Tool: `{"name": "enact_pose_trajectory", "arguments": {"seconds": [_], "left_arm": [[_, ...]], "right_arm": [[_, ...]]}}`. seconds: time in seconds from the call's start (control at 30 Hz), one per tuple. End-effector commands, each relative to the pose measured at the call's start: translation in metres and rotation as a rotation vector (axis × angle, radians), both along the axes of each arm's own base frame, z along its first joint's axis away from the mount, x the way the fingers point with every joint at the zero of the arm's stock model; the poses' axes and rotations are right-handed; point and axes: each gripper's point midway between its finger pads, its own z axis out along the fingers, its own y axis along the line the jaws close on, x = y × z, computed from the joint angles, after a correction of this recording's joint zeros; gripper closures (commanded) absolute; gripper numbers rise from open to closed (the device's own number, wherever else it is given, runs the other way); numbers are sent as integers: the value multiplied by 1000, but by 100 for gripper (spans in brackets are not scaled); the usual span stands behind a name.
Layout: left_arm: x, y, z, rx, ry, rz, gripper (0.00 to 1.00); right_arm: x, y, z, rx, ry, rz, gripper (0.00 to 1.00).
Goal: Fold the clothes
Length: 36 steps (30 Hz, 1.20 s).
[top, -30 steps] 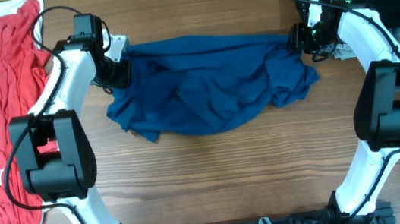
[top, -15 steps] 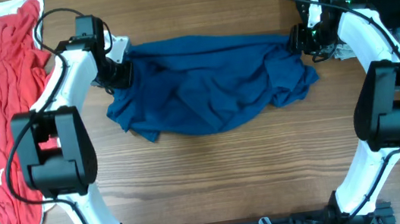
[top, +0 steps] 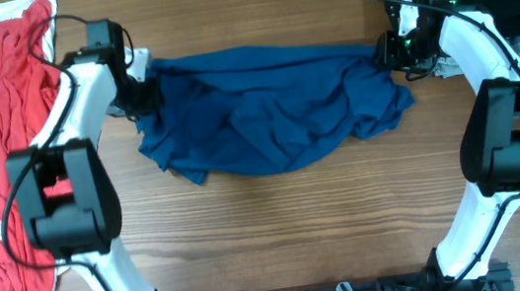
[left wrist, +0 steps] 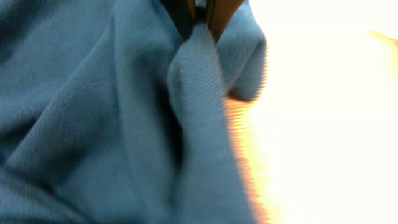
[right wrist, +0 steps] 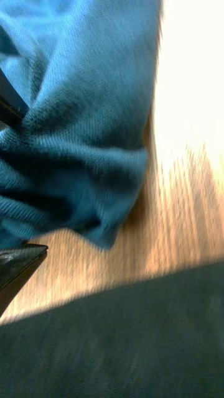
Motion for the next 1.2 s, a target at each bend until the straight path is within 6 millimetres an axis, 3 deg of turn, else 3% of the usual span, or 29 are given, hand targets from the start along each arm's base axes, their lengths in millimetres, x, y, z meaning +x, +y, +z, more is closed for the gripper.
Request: {"name": "enact_pose_trajectory", "arguments": {"seconds": [0.0,0.13,0.23,0.33,0.37,0.5,0.67,0.87,1.0,1.17], "left_arm": [[21,16,104,86,-245,101,96],[13,13,161,61,-376,135,96],[7,13,184,54,-431,143,96],[6,13,185,53,-433,143,96],[6,13,185,52,-432,147,96],[9,13,187,43,-443,164,96],[10,17,188,31,-453,203,96],[10,30,188,17,-451,274,96],[10,31,188,10,-450,288,96],[10,31,188,2,-450,305,96]], "right_arm": [[12,28,47,82,-143,125,46],[3,64,89,66,-224,231,42],[-7,114,114,79,-277,334,40],[-15,151,115,100,-277,389,38],[-20,172,115,107,-283,437,38],[-31,227,106,81,-299,512,34],[-51,288,74,73,-278,624,31],[-54,305,14,46,-189,630,23],[-53,305,-12,17,-171,679,16],[-58,307,-35,-22,-147,709,14]]}}
